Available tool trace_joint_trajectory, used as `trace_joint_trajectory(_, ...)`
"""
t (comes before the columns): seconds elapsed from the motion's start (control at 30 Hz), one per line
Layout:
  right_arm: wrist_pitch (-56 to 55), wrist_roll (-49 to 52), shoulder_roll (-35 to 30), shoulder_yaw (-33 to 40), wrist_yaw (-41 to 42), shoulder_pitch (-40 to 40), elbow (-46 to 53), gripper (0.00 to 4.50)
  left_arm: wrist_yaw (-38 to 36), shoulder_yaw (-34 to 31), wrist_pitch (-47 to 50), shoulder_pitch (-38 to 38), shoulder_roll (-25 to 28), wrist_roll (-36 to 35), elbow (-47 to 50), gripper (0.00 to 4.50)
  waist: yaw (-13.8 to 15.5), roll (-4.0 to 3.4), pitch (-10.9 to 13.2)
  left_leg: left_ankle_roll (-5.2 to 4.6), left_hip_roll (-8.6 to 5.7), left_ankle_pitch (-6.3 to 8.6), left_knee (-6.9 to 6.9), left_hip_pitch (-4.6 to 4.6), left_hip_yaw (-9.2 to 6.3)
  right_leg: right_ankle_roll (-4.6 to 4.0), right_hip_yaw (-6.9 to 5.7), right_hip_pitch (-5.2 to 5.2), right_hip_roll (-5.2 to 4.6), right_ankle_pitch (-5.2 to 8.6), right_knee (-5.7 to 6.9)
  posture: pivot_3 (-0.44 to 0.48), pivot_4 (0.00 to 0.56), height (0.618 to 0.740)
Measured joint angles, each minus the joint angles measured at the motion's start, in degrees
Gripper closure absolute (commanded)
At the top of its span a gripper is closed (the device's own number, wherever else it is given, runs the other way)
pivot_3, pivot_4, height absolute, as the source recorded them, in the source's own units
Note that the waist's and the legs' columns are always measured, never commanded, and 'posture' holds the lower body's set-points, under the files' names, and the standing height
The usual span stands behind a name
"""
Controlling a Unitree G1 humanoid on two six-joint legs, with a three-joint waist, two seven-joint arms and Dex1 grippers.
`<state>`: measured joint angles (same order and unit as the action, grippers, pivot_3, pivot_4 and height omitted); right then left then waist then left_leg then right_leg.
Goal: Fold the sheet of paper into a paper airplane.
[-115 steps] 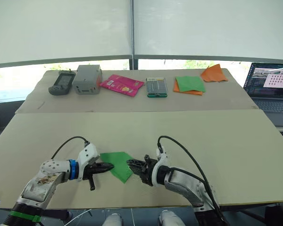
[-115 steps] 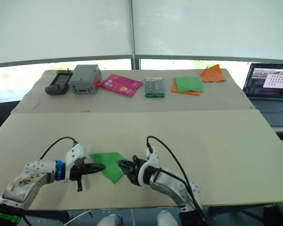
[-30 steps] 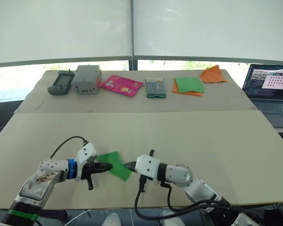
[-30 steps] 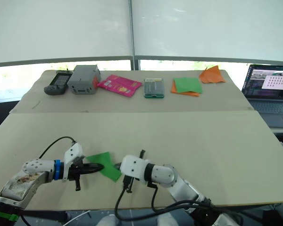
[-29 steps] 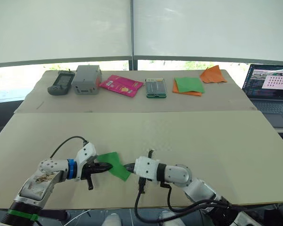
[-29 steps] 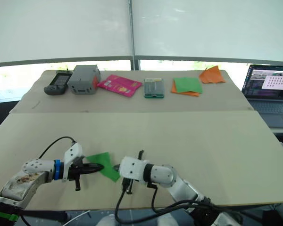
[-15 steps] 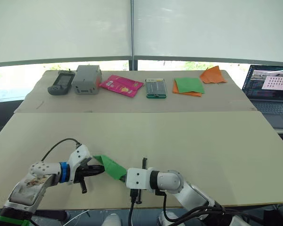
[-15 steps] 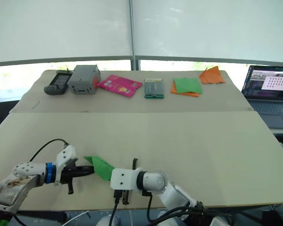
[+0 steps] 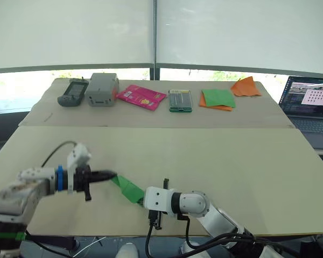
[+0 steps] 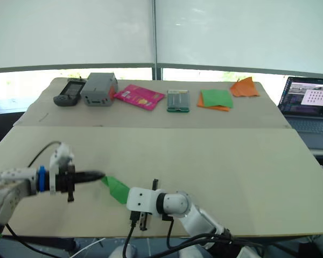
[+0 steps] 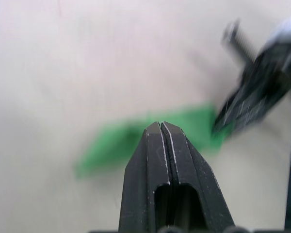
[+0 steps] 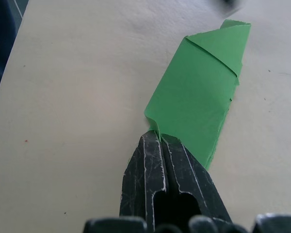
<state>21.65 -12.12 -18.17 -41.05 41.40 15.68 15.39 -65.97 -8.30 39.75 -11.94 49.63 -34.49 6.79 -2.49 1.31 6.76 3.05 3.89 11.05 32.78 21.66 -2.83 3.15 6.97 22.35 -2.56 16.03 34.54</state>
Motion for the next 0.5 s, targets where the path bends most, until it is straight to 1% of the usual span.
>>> trace_joint_trajectory(0.1,0.0,0.1,0.4,-0.2,0.6,0.0,-0.1,4.48,0.2,1.9,0.3,-1.1,-1.9,-0.1,-0.1,4.50,-0.3,-0.13,-0.1,-0.05,-0.02,-0.04,0.01,-0.11,0.02,0.02,0.07,-0.10,0.03,-0.01,0.04,0.000,0.150,0.740)
trace_joint_trajectory(0.17,0.0,0.1,0.5,-0.2,1.0,0.0,0.0,4.48,0.5,5.9,-2.3,0.5,-2.8,3.3,-0.6,4.50,-0.3,-0.11,-0.1,-0.30,-0.02,-0.20,0.01,-0.16,0.01,0.03,0.09,-0.10,0.05,-0.02,0.19,0.000,0.150,0.740)
trace_joint_trajectory(0.23,0.1,0.1,0.4,0.0,1.0,0.0,0.1,4.48,0.5,9.0,-5.5,2.3,-3.3,6.6,-2.7,4.50,-0.2,-0.05,-0.1,-0.31,0.00,-0.20,0.00,-0.18,-0.03,-0.01,0.08,-0.05,0.10,0.00,0.32,0.000,0.150,0.740)
trace_joint_trajectory(0.33,0.3,0.1,-0.1,0.7,1.1,0.0,0.3,4.48,0.3,9.7,-8.5,2.8,-3.7,8.6,-4.5,4.50,0.2,-0.01,0.0,-0.25,-0.01,-0.16,0.00,-0.17,-0.05,-0.02,0.05,-0.03,0.08,0.01,0.36,0.000,0.150,0.740)
trace_joint_trajectory(0.37,0.5,0.1,-0.2,0.9,1.2,-0.1,0.4,4.48,0.2,9.7,-9.4,2.5,-3.7,9.2,-5.0,4.50,0.4,-0.01,0.0,0.05,-0.02,0.01,0.03,-0.16,-0.04,-0.02,0.06,-0.04,0.07,0.02,0.34,0.000,0.150,0.740)
trace_joint_trajectory(0.5,1.7,0.5,-0.6,1.7,1.8,-0.1,1.3,4.48,0.3,9.9,-11.0,1.4,-4.2,10.9,-6.5,4.50,0.5,0.08,0.1,0.21,-0.03,-0.05,0.10,-0.04,-0.03,-0.02,0.08,-0.02,0.05,0.02,0.30,0.000,0.150,0.740)
